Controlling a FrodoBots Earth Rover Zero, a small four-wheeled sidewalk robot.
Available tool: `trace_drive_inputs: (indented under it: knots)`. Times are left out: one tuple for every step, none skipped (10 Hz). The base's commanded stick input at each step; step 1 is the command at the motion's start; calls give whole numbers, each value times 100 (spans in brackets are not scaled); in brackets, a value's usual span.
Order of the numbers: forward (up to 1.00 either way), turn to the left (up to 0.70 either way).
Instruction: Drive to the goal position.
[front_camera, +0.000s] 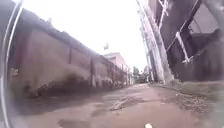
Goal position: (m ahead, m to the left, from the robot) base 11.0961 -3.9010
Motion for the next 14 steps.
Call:
trace_drive_inputs:
  knots:
    - [100,0]
    - [100,0]
    - [100,0]
    - [100,0]
    - [100,0]
    - [100,-18]
    - [100,-32]
    - [100,-39]
    - [100,-40]
    - [100,-40]
    - [100,-35]
    - [100,0]
    - [100,0]
    - [100,0]
